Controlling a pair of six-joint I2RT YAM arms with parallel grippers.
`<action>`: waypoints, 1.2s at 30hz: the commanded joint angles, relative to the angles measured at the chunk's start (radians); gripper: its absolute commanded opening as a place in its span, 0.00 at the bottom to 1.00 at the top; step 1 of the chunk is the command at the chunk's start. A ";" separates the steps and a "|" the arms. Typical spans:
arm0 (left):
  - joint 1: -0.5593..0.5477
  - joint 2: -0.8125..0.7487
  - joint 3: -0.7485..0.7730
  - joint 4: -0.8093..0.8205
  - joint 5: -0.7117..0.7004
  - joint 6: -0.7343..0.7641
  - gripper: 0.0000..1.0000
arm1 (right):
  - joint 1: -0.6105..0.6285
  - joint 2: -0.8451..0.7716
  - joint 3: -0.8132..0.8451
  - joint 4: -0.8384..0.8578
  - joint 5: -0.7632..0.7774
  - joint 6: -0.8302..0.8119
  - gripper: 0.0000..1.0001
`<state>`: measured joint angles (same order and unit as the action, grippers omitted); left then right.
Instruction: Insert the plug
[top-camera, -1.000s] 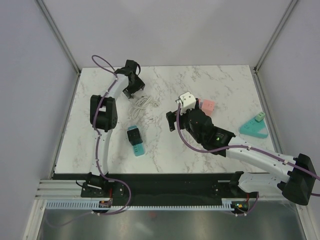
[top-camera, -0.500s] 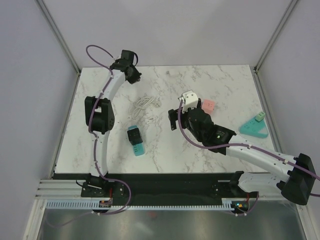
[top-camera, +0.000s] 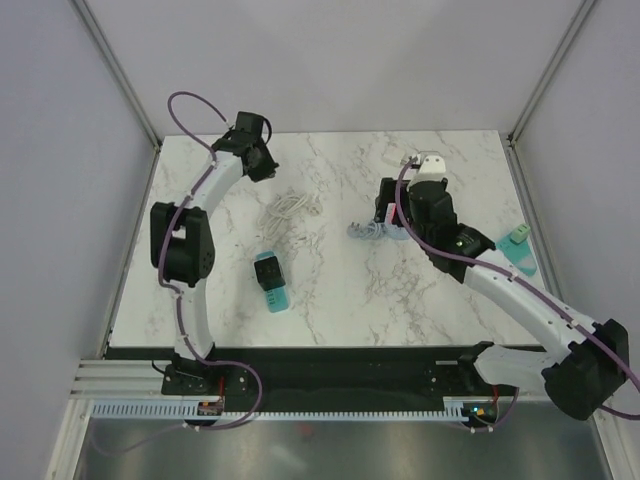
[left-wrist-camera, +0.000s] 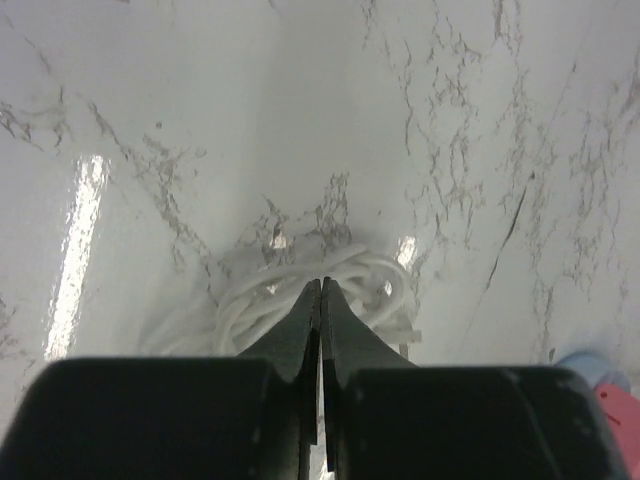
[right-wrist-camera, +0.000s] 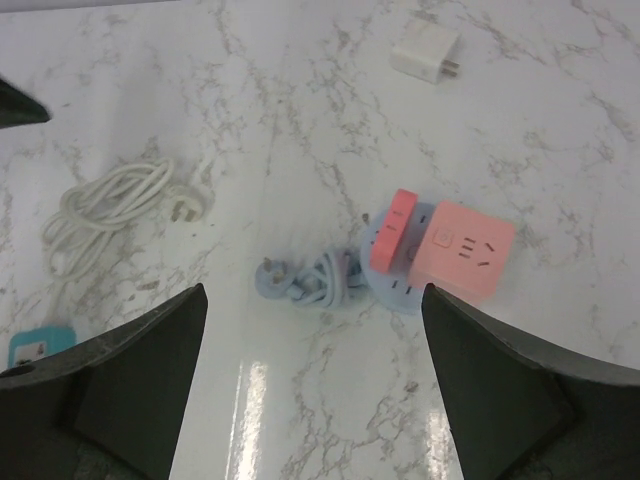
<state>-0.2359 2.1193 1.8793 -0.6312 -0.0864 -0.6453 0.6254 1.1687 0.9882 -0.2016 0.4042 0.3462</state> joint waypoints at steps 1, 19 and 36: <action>0.000 -0.200 -0.176 0.106 0.081 0.090 0.02 | -0.104 0.125 0.067 0.024 -0.050 0.022 0.96; -0.014 -0.725 -0.818 0.412 0.476 0.157 0.49 | -0.300 1.103 0.858 0.091 0.130 0.031 0.94; -0.028 -0.759 -0.836 0.427 0.533 0.173 0.52 | -0.306 1.398 1.119 0.257 0.266 -0.041 0.93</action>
<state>-0.2607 1.3956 1.0214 -0.2497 0.4267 -0.5159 0.3222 2.5454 2.0441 -0.0349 0.6197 0.3569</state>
